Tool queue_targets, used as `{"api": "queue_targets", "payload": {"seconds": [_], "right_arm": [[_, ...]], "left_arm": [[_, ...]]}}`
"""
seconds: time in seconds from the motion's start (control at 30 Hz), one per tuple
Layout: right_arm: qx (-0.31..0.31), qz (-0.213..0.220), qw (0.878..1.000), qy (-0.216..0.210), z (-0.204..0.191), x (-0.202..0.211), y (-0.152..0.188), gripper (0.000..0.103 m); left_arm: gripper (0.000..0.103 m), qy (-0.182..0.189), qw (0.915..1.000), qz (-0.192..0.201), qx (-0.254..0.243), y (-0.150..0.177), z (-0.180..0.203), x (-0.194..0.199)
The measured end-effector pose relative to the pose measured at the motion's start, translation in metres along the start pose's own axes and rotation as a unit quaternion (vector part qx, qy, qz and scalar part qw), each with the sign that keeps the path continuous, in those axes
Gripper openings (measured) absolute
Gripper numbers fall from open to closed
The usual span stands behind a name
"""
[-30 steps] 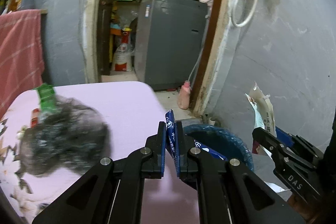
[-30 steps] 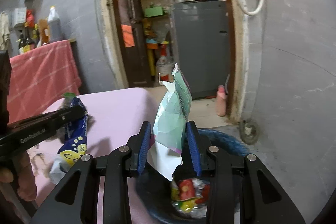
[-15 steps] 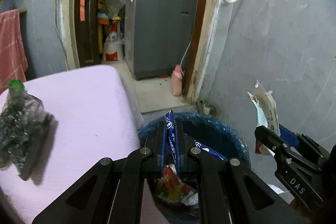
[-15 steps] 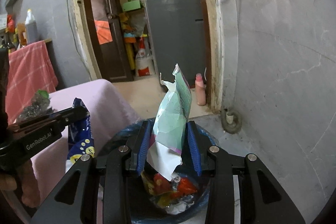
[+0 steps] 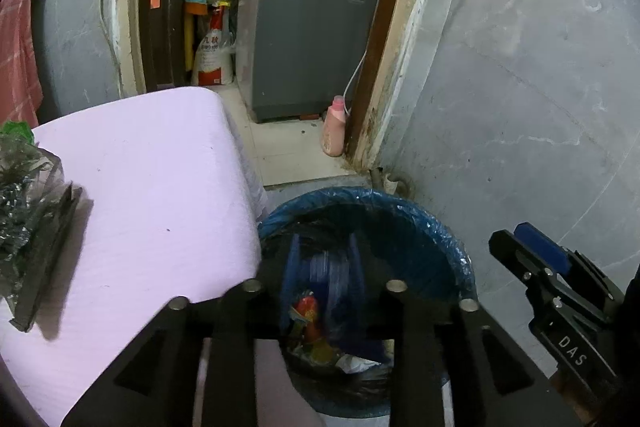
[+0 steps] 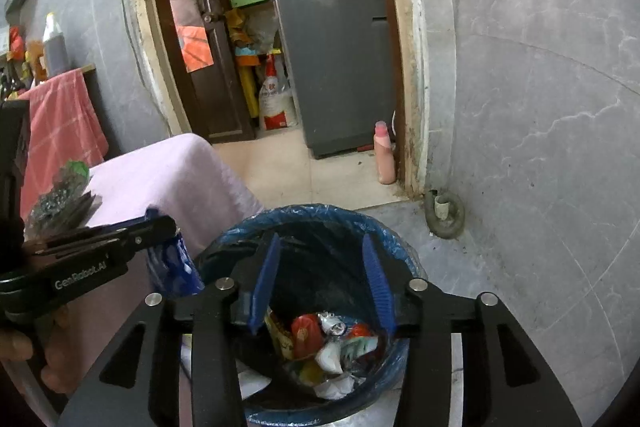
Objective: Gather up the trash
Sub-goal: 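Move both tools back over the table toward the black plastic bag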
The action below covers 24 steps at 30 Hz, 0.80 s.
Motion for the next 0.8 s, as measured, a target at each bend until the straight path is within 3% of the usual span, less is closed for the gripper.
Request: {"api": "queue_targets", "payload": {"seconds": [0.13, 0.27, 0.43, 0.57, 0.67, 0.8], "right_arm": [[0.002, 0.022, 1.0, 0.004, -0.003, 0.008, -0.008, 0.048], [0.006, 0.049, 0.999, 0.004, -0.01, 0.017, -0.019, 0.06], [0.017, 0.083, 0.996, -0.003, -0.028, 0.029, -0.034, 0.075], [0.026, 0.108, 0.994, -0.013, -0.044, 0.037, -0.044, 0.089], [0.03, 0.124, 0.992, -0.022, -0.057, 0.042, -0.051, 0.101], [0.038, 0.143, 0.988, -0.033, -0.075, 0.047, -0.059, 0.103]], "left_arm": [[0.031, 0.002, 0.9998, 0.011, 0.017, -0.004, -0.01, 0.011], [0.047, -0.003, 0.9984, 0.037, 0.043, -0.011, -0.026, 0.03], [0.06, -0.015, 0.9945, 0.075, 0.072, -0.024, -0.051, 0.058], [0.085, -0.039, 0.9899, 0.108, 0.083, -0.032, -0.072, 0.082], [0.091, -0.053, 0.9853, 0.134, 0.091, -0.036, -0.088, 0.1], [0.095, -0.079, 0.9803, 0.154, 0.095, -0.038, -0.112, 0.119]]}}
Point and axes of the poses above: each gripper's, at about its wrist camera, not at the fingertips, and x roughly against the way its jaws point, z to its right, y to its underside, the point moved 7 cm from there along -x, roughly the way its jaws point, and after that the axes turned 11 degrees about -y, right-handed, at the moved point
